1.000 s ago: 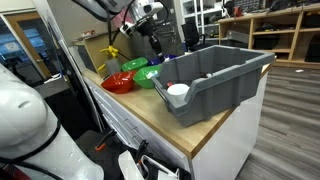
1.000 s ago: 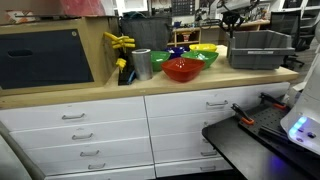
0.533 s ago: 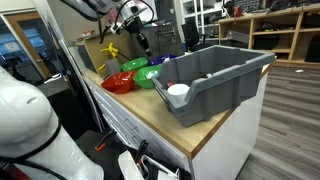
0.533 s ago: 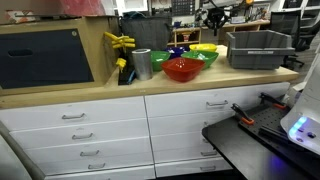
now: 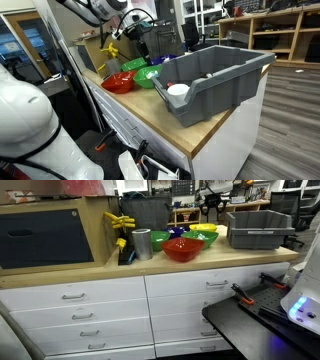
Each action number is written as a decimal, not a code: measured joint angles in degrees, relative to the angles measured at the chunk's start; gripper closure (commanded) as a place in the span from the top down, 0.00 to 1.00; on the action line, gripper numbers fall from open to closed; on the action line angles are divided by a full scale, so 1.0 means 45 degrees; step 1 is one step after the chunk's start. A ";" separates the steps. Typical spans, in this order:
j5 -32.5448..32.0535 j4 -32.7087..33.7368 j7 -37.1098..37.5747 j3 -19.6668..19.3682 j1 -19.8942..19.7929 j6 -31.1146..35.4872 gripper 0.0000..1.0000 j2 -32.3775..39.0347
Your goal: Move the trailer to the right, then pour out the dolls from the right green bowl into the grey trailer
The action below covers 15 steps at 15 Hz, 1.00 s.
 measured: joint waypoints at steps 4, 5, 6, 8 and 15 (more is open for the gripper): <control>-0.0181 -0.0135 0.0008 -0.0138 -0.0114 0.0913 1.00 0.0539; -0.0242 -0.0141 0.0016 -0.0188 -0.0148 0.1099 1.00 0.0693; -0.0332 -0.0148 0.0030 -0.0254 -0.0176 0.1248 1.00 0.0849; -0.0463 -0.0159 0.0054 -0.0429 -0.0222 0.1384 1.00 0.1159; -0.0492 -0.0166 0.0063 -0.0906 -0.0289 0.1762 1.00 0.1999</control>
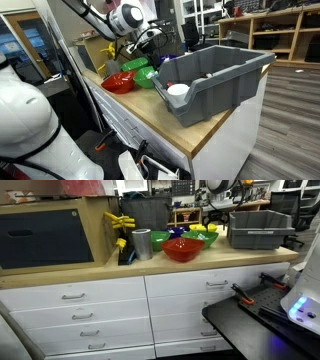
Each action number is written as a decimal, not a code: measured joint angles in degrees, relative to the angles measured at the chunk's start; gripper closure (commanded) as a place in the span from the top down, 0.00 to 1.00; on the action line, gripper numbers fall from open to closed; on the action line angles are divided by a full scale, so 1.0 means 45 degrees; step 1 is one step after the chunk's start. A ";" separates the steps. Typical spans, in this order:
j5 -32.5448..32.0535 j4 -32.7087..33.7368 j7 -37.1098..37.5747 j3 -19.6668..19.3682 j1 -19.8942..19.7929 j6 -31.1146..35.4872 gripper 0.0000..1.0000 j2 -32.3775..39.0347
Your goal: Move the trailer to the right, then pour out the dolls from the right green bowl into the grey trailer
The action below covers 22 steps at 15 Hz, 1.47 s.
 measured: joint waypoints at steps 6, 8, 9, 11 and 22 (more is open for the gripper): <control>0.0000 0.0023 0.0000 -0.0159 0.0009 0.0412 0.51 0.0533; 0.0002 0.0052 0.0000 -0.0203 0.0010 0.0431 0.35 0.0660; 0.0007 0.0066 0.0000 -0.0212 0.0012 0.0437 0.27 0.0706; 0.0015 0.0102 0.0000 -0.0213 0.0034 0.0441 0.13 0.0758; 0.0332 0.0626 -0.0104 -0.0166 0.0375 0.0439 0.02 0.0641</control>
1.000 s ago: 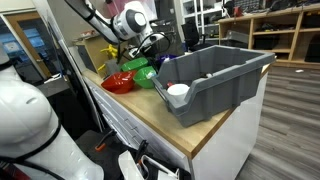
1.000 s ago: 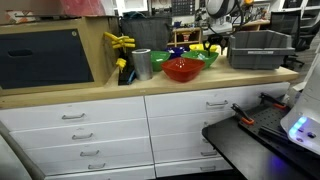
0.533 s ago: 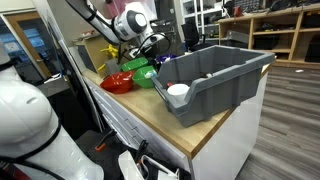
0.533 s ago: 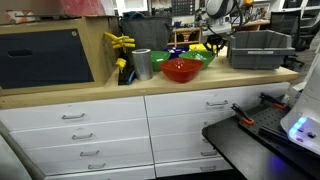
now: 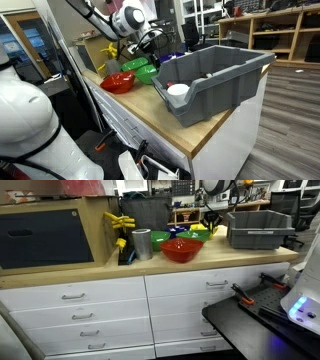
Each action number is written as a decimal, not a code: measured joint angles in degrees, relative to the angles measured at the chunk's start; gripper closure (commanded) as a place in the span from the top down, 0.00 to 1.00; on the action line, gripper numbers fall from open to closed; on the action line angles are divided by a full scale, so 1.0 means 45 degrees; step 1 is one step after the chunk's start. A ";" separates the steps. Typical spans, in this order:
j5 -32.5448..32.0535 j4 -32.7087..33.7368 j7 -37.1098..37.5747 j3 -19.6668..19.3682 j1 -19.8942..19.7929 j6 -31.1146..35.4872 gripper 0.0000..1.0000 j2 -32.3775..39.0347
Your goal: Move the trailer to the right, then pour out the dolls from the right green bowl into the grey trailer
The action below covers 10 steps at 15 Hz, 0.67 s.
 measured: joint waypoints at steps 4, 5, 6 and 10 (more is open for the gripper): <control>0.0760 0.0383 -0.0744 0.0195 0.0205 -0.0057 0.01 -0.0280; 0.0971 0.0479 -0.0997 0.0244 0.0268 -0.0159 0.01 -0.0371; 0.1168 0.0547 -0.1262 0.0311 0.0322 -0.0329 0.01 -0.0457; 0.1673 0.0721 -0.2210 0.0525 0.0492 -0.1593 0.01 -0.0899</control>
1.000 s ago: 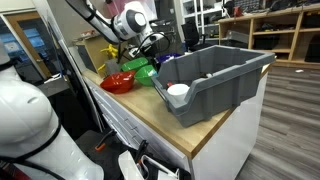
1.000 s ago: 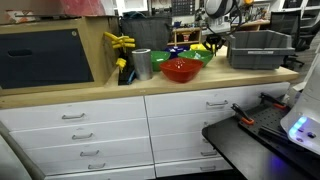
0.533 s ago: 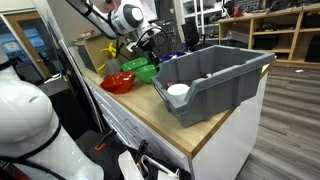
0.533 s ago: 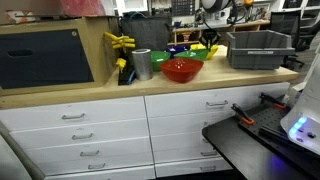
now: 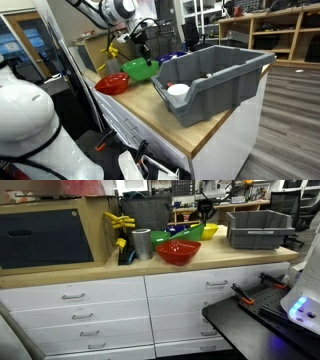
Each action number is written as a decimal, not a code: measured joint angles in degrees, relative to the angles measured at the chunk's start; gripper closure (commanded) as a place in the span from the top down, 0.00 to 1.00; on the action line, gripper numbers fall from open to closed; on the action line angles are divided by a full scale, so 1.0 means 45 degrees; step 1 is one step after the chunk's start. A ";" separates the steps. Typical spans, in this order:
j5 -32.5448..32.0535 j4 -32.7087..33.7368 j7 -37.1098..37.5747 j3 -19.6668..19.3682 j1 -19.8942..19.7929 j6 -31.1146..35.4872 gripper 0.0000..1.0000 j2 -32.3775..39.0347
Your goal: Move the trailer to the right, then pour out the dolls from the right green bowl into the grey trailer
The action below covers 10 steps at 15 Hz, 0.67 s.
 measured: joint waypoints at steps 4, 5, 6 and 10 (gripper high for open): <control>0.0008 0.0248 -0.0418 0.0059 -0.0006 -0.0965 0.01 -0.0670; -0.0026 0.0301 -0.0450 0.0058 -0.0027 -0.1074 0.01 -0.0836; -0.0068 0.0359 -0.0452 0.0057 -0.0052 -0.1157 0.01 -0.1001; -0.0122 0.0506 -0.0454 0.0055 -0.0173 -0.1198 0.01 -0.1537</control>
